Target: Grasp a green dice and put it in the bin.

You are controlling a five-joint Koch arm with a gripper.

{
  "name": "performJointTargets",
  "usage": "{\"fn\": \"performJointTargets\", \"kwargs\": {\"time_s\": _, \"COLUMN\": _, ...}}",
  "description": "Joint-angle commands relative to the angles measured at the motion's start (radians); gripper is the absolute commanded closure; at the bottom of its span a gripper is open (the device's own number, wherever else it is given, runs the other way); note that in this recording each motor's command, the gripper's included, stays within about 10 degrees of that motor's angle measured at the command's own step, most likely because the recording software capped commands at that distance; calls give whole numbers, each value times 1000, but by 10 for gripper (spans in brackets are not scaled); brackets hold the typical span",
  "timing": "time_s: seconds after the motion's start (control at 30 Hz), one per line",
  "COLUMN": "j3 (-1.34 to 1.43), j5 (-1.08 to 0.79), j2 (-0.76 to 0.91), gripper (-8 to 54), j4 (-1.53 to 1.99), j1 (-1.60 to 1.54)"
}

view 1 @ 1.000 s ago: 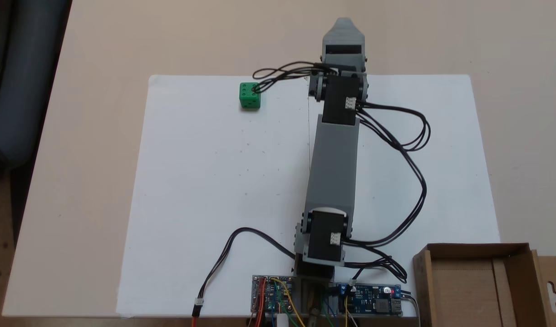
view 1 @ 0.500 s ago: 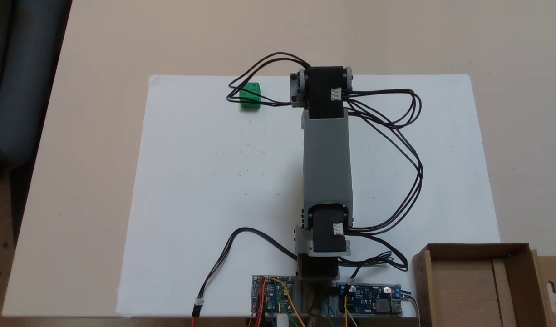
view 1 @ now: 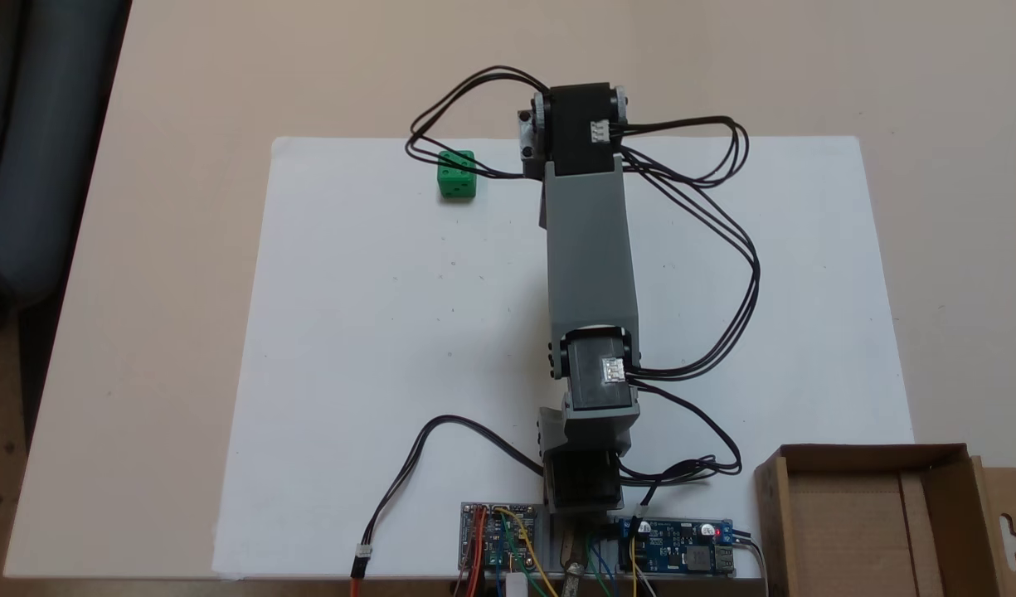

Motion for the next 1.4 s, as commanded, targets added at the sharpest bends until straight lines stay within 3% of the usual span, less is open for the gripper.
{"fn": "performJointTargets", "kwargs": {"time_s": 0.0, "j3": -49, "j5": 92, "j2": -2, "gripper": 22, "j4": 176, "j1": -35}}
{"fn": "performJointTargets", "kwargs": {"time_s": 0.6, "j3": -298, "j5": 357, "j2": -256, "gripper": 17, "j4": 176, "j1": -354}}
{"fn": "performJointTargets", "kwargs": {"time_s": 0.97, "j3": -517, "j5": 414, "j2": -480, "gripper": 19, "j4": 175, "j1": -357}}
{"fn": "performJointTargets", "kwargs": {"time_s": 1.37, "j3": -772, "j5": 488, "j2": -568, "gripper": 21, "j4": 176, "j1": -345}}
